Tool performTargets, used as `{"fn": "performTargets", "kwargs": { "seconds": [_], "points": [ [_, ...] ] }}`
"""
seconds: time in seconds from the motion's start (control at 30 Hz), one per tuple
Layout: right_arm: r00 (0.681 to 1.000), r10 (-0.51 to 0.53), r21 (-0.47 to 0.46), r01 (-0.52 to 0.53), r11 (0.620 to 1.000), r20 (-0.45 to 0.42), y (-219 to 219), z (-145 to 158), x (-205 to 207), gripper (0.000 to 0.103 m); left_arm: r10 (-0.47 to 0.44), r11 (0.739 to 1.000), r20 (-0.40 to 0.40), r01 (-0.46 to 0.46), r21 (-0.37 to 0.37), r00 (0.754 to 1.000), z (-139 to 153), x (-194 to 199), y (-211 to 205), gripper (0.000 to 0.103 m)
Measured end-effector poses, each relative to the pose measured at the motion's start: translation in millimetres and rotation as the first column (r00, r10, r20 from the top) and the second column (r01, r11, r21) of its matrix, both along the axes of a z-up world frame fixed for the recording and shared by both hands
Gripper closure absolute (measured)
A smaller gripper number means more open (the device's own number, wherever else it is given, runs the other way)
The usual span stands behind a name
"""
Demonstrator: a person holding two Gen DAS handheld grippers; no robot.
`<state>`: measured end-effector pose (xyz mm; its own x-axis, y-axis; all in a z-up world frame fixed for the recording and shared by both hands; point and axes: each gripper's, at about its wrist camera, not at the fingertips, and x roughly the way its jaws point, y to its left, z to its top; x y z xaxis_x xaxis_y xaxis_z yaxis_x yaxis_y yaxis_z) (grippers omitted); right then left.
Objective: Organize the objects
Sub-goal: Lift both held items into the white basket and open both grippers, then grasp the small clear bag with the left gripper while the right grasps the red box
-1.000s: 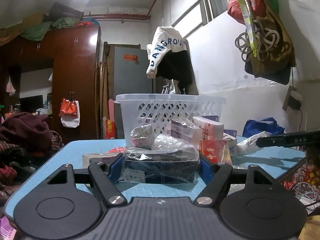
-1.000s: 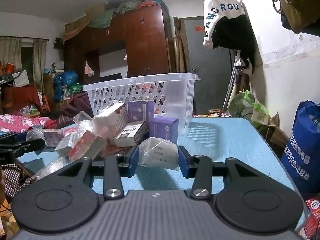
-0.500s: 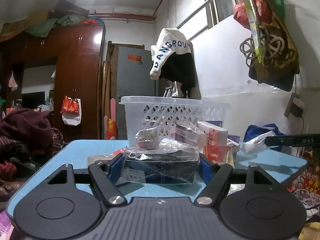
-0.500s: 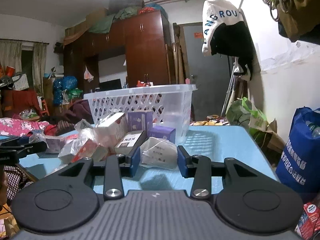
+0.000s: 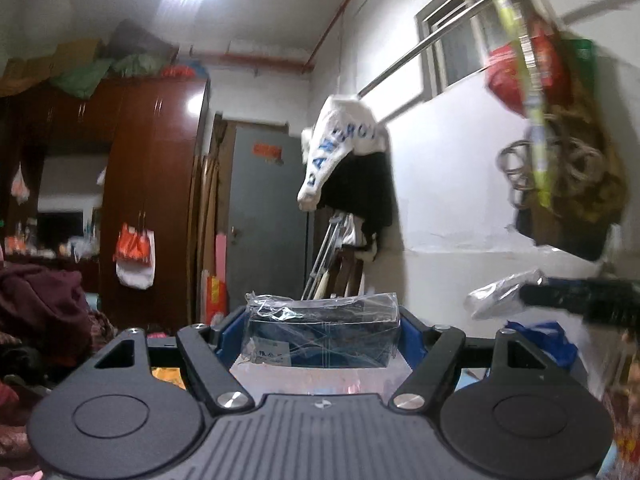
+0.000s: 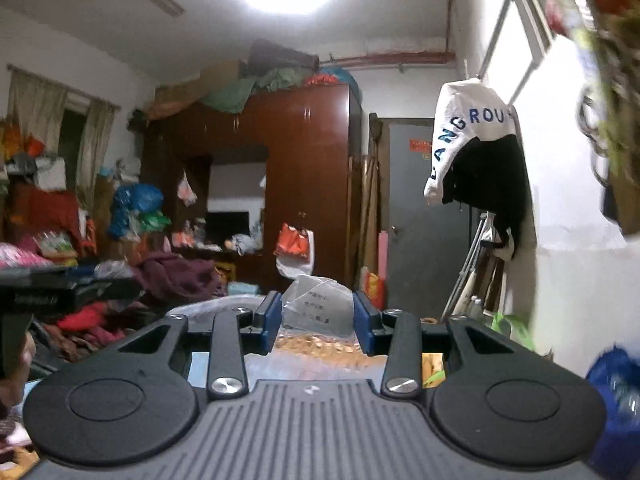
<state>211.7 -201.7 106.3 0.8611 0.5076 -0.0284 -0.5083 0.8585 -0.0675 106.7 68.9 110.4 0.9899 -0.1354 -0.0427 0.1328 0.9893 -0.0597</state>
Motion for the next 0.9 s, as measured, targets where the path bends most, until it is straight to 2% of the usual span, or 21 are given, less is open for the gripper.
{"fn": "performTargets", "kwargs": {
  "seconds": [0.07, 0.13, 0.2, 0.23, 0.27, 0.3, 0.33, 0.4, 0.5, 0.63, 0.7, 0.8, 0.9],
  "points": [
    [0.998, 0.008, -0.016, -0.009, 1.000, -0.060, 16, 9, 35, 0.061, 0.013, 1.000, -0.075, -0.014, -0.006, 0.997, 13, 40, -2, 0.025],
    [0.993, -0.024, -0.048, 0.018, 0.999, -0.120, 34, 9, 68, 0.061, 0.022, 1.000, -0.170, -0.025, -0.015, 0.985, 13, 74, -1, 0.025],
    [0.987, -0.057, -0.105, 0.042, 0.994, -0.148, 48, 4, 89, 0.059, -0.019, 0.999, -0.253, 0.012, -0.030, 0.967, 7, 102, 1, 0.020],
    [0.986, -0.059, -0.096, 0.044, 0.994, -0.158, 51, 2, 95, 0.054, -0.022, 0.999, -0.273, 0.012, -0.038, 0.962, 3, 111, 2, 0.009],
    [0.984, -0.057, -0.082, 0.043, 0.996, -0.167, 51, 0, 98, 0.043, -0.008, 0.999, -0.282, -0.004, -0.042, 0.959, -1, 117, 2, 0.000],
    [0.981, -0.062, -0.071, 0.049, 0.996, -0.186, 50, -2, 100, 0.014, 0.001, 0.999, -0.282, -0.014, -0.042, 0.960, -5, 119, 3, 0.000],
    [0.980, -0.072, -0.059, 0.062, 0.996, -0.187, 48, -3, 97, 0.006, 0.006, 0.999, -0.282, -0.019, -0.043, 0.959, -7, 118, 4, 0.000],
    [0.986, -0.082, -0.041, 0.077, 0.996, -0.143, 33, -4, 76, 0.002, 0.014, 0.999, -0.263, -0.025, -0.040, 0.965, -9, 108, 7, 0.000],
    [0.988, -0.105, -0.043, 0.101, 0.994, -0.117, 15, -15, 34, 0.000, 0.081, 0.997, -0.234, -0.082, 0.006, 0.969, -14, 71, 13, 0.000],
    [0.993, -0.040, -0.029, 0.036, 0.999, -0.116, -7, -57, -28, 0.000, 0.069, 0.997, -0.220, -0.074, -0.015, 0.973, -49, 0, 21, 0.000],
    [0.992, -0.055, -0.035, 0.051, 0.998, -0.118, -12, -86, -54, 0.000, 0.059, 0.998, -0.212, -0.066, -0.023, 0.975, -65, -31, 17, 0.000],
    [0.984, -0.038, -0.003, 0.038, 0.999, -0.176, -18, -109, -62, 0.000, 0.028, 0.999, -0.185, -0.022, 0.035, 0.982, -86, -72, -5, 0.000],
    [0.976, -0.027, 0.041, 0.036, 0.998, -0.217, -23, -110, -51, 0.000, -0.026, 0.994, -0.174, 0.043, 0.098, 0.984, -92, -96, -34, 0.000]
  ]
}}
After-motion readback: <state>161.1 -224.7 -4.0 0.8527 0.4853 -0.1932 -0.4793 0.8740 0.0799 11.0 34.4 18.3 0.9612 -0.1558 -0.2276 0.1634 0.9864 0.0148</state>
